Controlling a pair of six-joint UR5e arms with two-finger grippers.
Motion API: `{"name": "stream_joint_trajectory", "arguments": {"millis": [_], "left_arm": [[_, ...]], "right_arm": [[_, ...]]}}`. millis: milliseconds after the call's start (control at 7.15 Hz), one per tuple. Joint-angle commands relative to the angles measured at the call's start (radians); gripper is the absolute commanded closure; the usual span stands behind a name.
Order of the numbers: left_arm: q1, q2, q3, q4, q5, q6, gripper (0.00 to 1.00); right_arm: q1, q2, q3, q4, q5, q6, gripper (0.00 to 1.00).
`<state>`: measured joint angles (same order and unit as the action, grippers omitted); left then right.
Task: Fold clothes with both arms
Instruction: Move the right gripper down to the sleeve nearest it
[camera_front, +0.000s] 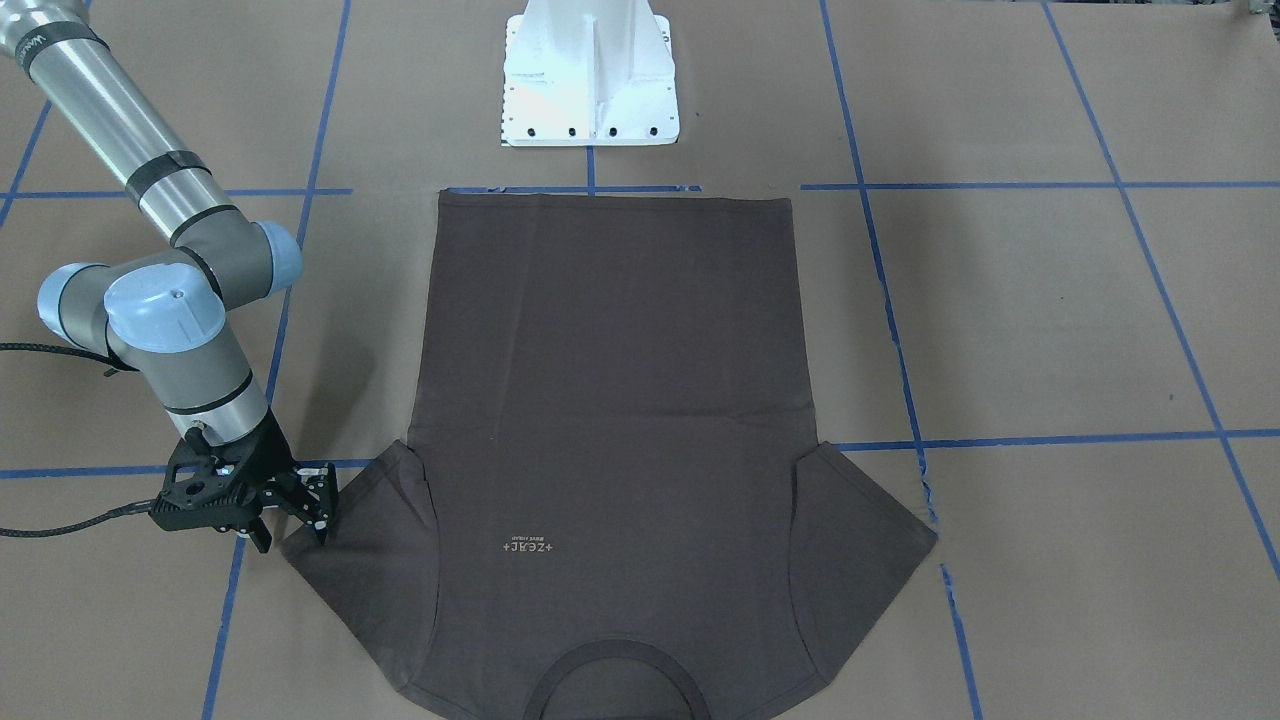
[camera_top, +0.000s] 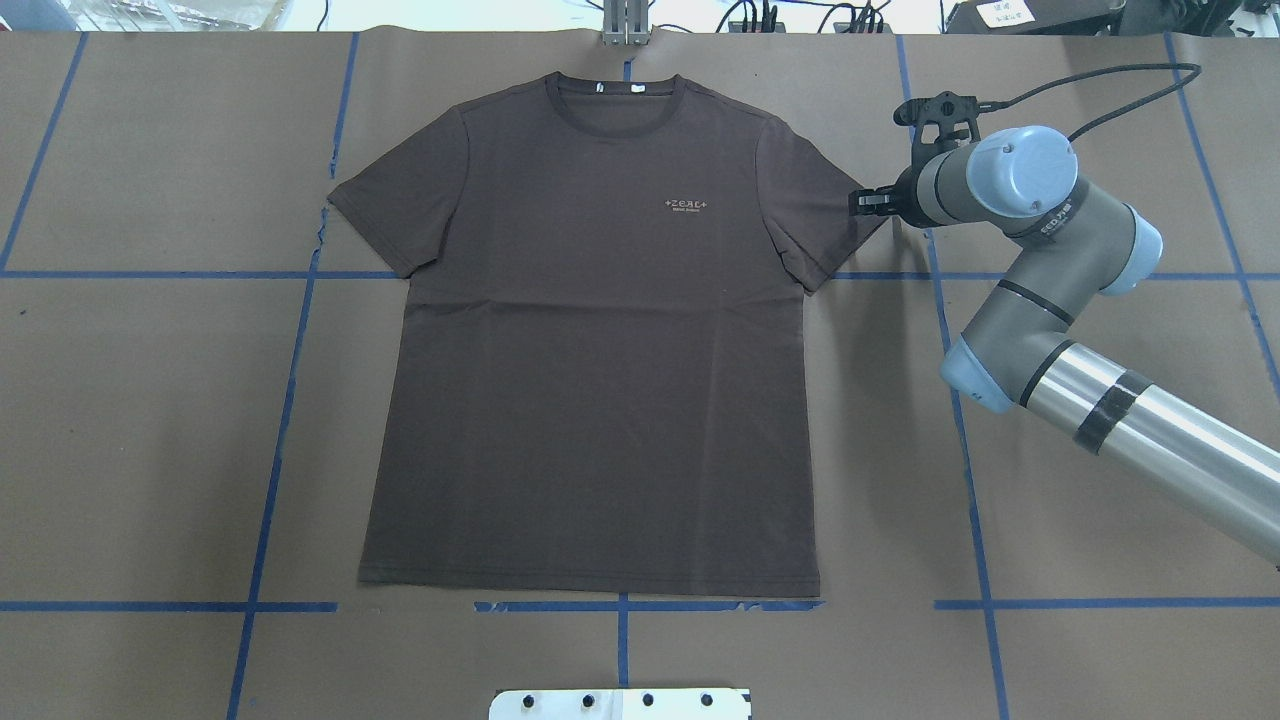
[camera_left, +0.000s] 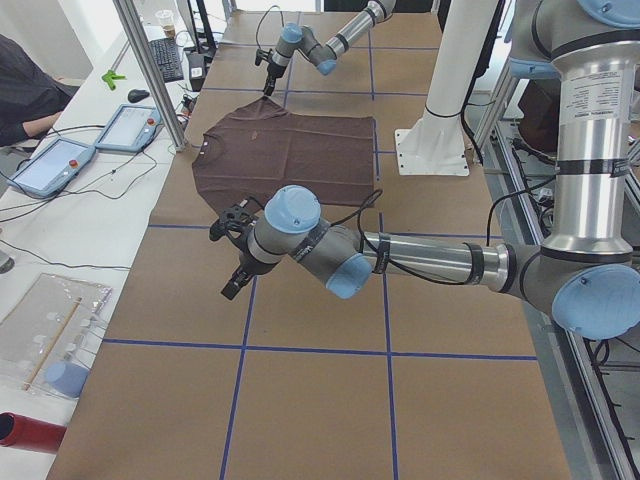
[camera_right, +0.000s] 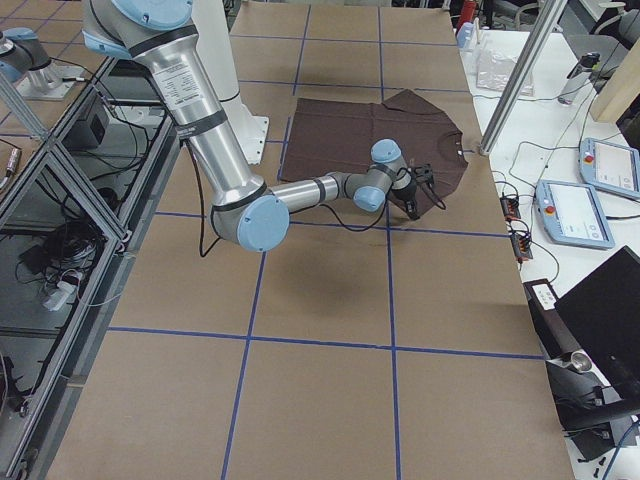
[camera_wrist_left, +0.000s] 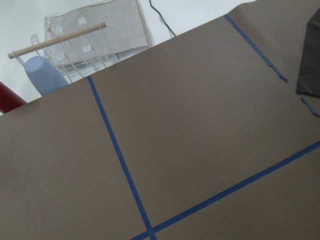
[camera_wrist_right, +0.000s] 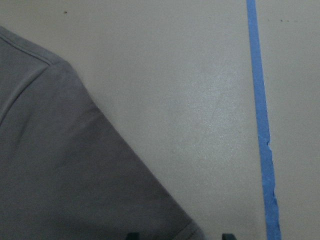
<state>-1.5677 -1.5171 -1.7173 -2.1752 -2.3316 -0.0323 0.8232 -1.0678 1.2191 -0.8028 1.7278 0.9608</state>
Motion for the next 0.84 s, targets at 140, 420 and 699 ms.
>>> {"name": "stream_joint_trajectory", "arguments": {"millis": [140, 420, 699], "left_arm": [[0.0, 0.0, 0.002, 0.0, 0.0, 0.002, 0.0], [0.0, 0.0, 0.002, 0.0, 0.0, 0.002, 0.0], [0.0, 0.0, 0.002, 0.0, 0.0, 0.003, 0.0]], "right_arm": [[-0.001, 0.005, -0.015, 0.001, -0.004, 0.001, 0.38], [-0.001, 0.008, -0.017, 0.001, -0.004, 0.006, 0.64], [-0.001, 0.009, -0.017, 0.002, -0.004, 0.013, 1.0]]}}
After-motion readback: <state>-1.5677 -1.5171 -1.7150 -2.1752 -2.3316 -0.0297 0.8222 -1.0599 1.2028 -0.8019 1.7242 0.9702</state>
